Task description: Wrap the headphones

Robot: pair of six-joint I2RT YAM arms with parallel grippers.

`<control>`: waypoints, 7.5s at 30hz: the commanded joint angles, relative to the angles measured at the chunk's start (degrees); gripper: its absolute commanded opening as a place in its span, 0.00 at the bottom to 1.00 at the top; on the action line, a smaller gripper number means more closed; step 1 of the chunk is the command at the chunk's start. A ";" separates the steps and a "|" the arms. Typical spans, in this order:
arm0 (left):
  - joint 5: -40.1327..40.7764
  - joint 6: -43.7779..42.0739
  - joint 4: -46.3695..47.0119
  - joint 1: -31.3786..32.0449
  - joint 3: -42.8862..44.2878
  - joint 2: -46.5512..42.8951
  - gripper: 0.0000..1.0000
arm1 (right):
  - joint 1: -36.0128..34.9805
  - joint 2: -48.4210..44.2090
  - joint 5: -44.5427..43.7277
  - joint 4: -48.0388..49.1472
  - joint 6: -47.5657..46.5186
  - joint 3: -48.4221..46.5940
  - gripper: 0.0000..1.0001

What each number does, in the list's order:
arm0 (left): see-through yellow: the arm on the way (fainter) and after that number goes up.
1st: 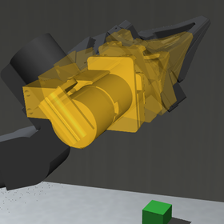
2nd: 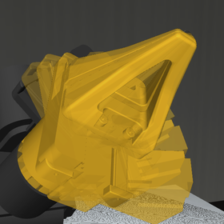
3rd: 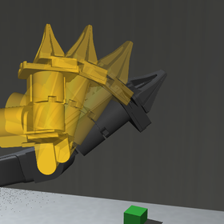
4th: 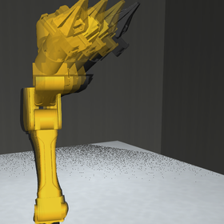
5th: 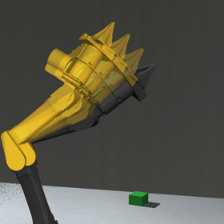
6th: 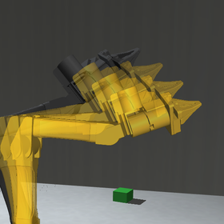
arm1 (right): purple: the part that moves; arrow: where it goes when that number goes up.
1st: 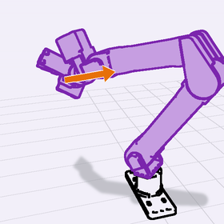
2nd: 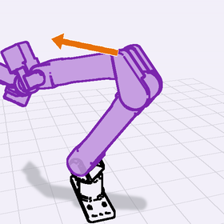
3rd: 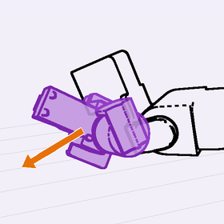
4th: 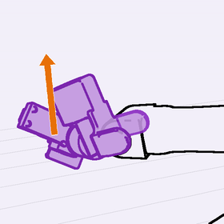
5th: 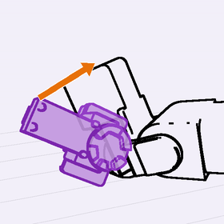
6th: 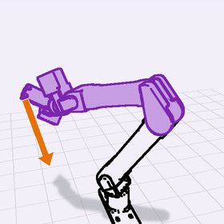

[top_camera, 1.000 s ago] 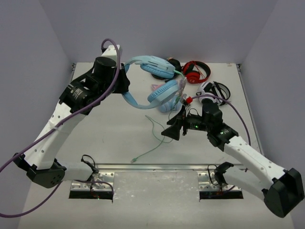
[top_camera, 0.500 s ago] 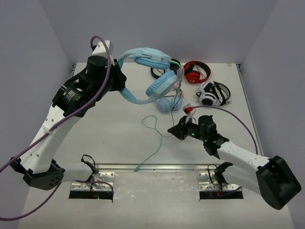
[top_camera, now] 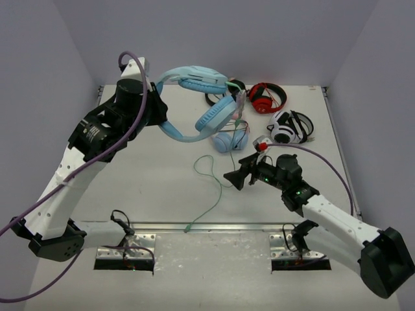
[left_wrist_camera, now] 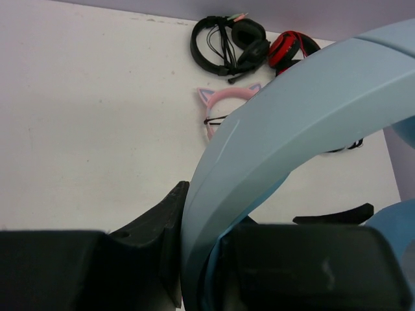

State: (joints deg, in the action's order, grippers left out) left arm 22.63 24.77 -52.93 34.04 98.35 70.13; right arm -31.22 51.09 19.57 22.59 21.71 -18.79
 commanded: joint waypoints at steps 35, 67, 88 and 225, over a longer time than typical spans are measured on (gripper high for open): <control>5.61 -17.30 9.95 11.39 -21.71 14.77 0.01 | -1.03 -1.00 -15.89 -31.81 -18.20 -30.08 0.01; -1.63 -14.93 15.05 15.70 -23.99 12.66 0.00 | -8.15 33.36 -55.16 -61.16 6.94 -59.76 0.01; 4.70 -13.26 16.71 15.70 -23.90 12.67 0.00 | -8.50 29.87 -35.48 -53.45 16.43 -50.67 0.01; -9.80 -4.13 27.52 15.35 -16.35 -14.93 0.00 | -1.21 18.51 6.17 9.53 4.55 -21.91 0.60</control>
State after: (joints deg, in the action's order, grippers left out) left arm 13.02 16.51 -32.88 49.06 78.37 56.60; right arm -32.73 67.64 18.46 19.07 24.69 -41.67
